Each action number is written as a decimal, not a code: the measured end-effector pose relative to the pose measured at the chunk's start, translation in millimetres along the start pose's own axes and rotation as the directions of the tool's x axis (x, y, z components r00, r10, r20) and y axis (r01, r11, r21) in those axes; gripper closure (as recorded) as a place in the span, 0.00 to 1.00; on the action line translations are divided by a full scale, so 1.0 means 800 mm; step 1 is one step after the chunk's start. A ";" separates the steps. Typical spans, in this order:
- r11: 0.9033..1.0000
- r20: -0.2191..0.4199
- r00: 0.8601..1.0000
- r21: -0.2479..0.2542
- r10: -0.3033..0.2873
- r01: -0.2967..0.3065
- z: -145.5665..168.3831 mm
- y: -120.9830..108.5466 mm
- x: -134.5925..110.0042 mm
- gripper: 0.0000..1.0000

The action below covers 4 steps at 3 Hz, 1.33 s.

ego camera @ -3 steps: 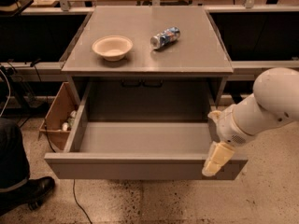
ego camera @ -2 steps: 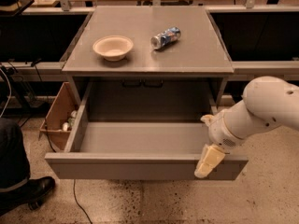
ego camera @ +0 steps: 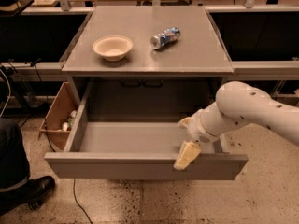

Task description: Close top drawer

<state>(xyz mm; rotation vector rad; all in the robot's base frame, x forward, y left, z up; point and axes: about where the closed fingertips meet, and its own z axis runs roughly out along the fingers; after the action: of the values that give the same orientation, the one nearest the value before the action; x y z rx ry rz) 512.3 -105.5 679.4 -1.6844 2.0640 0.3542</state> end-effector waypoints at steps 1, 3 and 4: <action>1.000 0.027 0.999 0.001 -0.030 0.030 0.017 -0.014 -0.026 0.46; 0.998 0.049 0.997 0.014 -0.068 0.067 0.016 -0.033 -0.059 0.72; 0.998 0.049 0.997 0.014 -0.068 0.067 0.017 -0.034 -0.058 0.48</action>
Offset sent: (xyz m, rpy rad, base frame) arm 0.0658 0.0762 0.0261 0.0675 -0.1026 0.0979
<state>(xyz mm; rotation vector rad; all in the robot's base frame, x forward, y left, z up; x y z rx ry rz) 548.4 -65.5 692.5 -1.7161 1.9651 0.3567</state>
